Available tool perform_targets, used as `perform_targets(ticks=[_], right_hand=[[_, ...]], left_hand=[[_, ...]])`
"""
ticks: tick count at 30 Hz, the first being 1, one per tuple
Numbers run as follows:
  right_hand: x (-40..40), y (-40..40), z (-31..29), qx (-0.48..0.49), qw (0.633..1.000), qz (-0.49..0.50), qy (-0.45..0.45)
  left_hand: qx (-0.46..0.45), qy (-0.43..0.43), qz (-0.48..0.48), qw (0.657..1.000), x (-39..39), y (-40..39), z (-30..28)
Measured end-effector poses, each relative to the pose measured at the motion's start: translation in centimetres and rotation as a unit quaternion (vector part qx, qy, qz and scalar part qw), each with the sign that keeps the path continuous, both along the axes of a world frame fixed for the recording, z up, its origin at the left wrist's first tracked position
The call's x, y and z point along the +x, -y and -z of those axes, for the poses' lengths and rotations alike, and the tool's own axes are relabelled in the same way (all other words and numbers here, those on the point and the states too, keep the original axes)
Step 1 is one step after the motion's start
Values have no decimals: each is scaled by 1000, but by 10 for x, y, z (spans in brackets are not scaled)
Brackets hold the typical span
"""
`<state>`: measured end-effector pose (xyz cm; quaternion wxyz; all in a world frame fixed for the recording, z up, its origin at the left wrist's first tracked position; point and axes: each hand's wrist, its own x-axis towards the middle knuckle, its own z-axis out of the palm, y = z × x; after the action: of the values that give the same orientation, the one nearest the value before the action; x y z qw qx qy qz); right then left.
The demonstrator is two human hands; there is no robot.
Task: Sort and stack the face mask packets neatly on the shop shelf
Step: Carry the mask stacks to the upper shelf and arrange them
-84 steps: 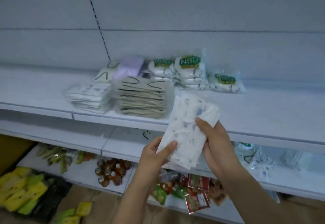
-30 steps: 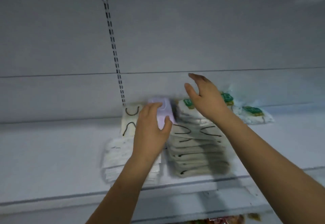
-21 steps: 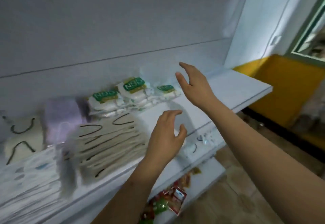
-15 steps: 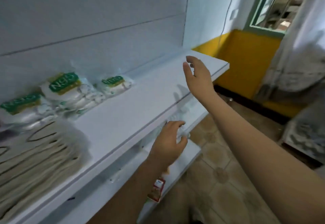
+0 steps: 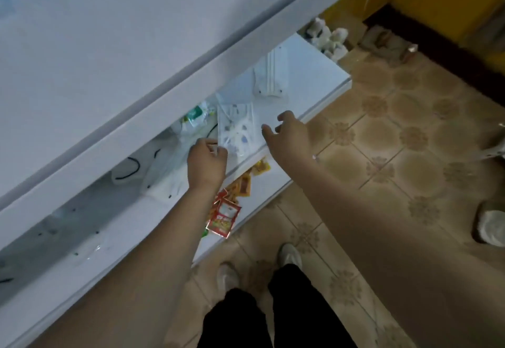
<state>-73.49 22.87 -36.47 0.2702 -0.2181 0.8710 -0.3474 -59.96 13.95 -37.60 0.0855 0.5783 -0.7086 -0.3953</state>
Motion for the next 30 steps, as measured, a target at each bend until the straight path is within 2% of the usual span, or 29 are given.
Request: perform_targets(ticks=[3,6,9,11,13,14,15,17,20,24,26,28,30], right_hand=[[1,34,40,36,999,-10,23],[2,56,62,70,996,-21,43],[-1,66,79,84,995,-33,42],[-4,68,85,80,996,-22,42],[-10,69,86,62,998,1,25],[-13,69,85,49,999,7,16],[-16,70,85,32,999,3,6],[-21,71,85,1,1000,-7,-19],[-27,74,83,-13,997,15,-79],[-19,75,82,-46,982,11,-183],[1,70,78,-100,968,-41,-226],[27,66,73,-146,967,-103,-180],[50,66,67,-143,979,-137,-45]], left_hand=[[31,15,-41,999,-18,21,32],[52,12,-32,998,-19,34,52],[35,-10,-14,999,-8,42,58],[-43,3,-17,999,6,45,56],[-152,35,-56,986,24,49,57],[-179,69,-84,978,32,51,57],[-175,114,-107,972,40,55,60],[-110,194,-97,970,54,58,65],[-126,223,-18,966,71,56,73],[-168,192,-8,967,86,60,71],[-138,115,-56,982,89,59,57],[-75,19,-125,989,89,57,42],[61,-106,-189,974,92,56,30]])
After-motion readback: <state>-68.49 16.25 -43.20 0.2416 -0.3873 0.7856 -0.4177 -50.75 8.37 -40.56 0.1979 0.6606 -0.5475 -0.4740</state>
